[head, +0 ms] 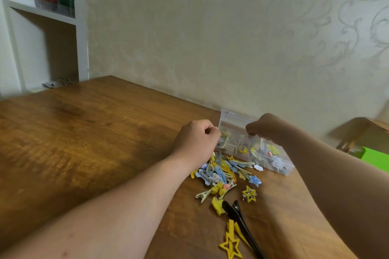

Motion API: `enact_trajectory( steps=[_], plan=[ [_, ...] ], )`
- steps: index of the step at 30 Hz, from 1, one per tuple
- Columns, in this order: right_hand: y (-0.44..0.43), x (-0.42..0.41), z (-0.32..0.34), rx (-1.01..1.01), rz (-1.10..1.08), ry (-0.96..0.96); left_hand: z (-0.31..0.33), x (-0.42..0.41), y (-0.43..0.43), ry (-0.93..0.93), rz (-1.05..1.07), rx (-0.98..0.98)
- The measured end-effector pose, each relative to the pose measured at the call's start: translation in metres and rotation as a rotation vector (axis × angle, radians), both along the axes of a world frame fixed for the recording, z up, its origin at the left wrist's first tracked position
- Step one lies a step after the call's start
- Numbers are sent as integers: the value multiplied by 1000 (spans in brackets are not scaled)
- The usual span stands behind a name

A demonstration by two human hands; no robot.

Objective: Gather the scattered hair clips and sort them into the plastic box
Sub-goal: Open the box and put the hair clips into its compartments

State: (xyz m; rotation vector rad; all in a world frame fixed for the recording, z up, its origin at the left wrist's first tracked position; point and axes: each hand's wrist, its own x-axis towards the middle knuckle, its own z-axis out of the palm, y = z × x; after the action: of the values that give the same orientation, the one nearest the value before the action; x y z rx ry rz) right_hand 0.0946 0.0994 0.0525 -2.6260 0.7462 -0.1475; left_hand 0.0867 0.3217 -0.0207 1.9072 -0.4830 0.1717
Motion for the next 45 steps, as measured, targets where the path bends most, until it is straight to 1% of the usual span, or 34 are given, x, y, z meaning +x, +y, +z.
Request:
enact_trajectory(
  steps=[3, 7, 9, 12, 14, 17, 20, 26, 29, 35, 39, 45],
  plan=[
    [-4, -16, 2, 52, 6, -181, 1, -1, 0, -3, 3, 0],
    [-3, -69, 2, 131, 80, -390, 0, 0, 0, -1, -7, 1],
    [0, -99, -1, 189, 134, -450, -1, 1, 0, 3, -11, 6],
    [5, -128, -9, 190, 179, -462, -1, 1, 0, 5, 7, 28],
    [6, -137, -21, 197, 201, -446, 1, -1, 0, 0, 20, 43],
    [5, -143, -42, 192, 261, -344, 4, -3, -1, -16, 24, 60],
    [6, -143, -54, 120, 309, -257, 4, -3, -2, -16, 31, 45],
    [10, -142, -53, 2, 390, -130, 4, -4, -3, 15, 37, 36],
    [12, -143, -50, -36, 402, -115, 5, -5, -2, 25, 39, 25],
    [12, -146, -44, -9, 374, -84, 6, -7, -1, 21, 34, 19],
    [13, -150, -36, -9, 382, -2, 5, -5, -1, 26, 24, 2],
    [10, -155, -25, 8, 406, 106, 3, -4, 0, 10, 9, 26]
  ],
)
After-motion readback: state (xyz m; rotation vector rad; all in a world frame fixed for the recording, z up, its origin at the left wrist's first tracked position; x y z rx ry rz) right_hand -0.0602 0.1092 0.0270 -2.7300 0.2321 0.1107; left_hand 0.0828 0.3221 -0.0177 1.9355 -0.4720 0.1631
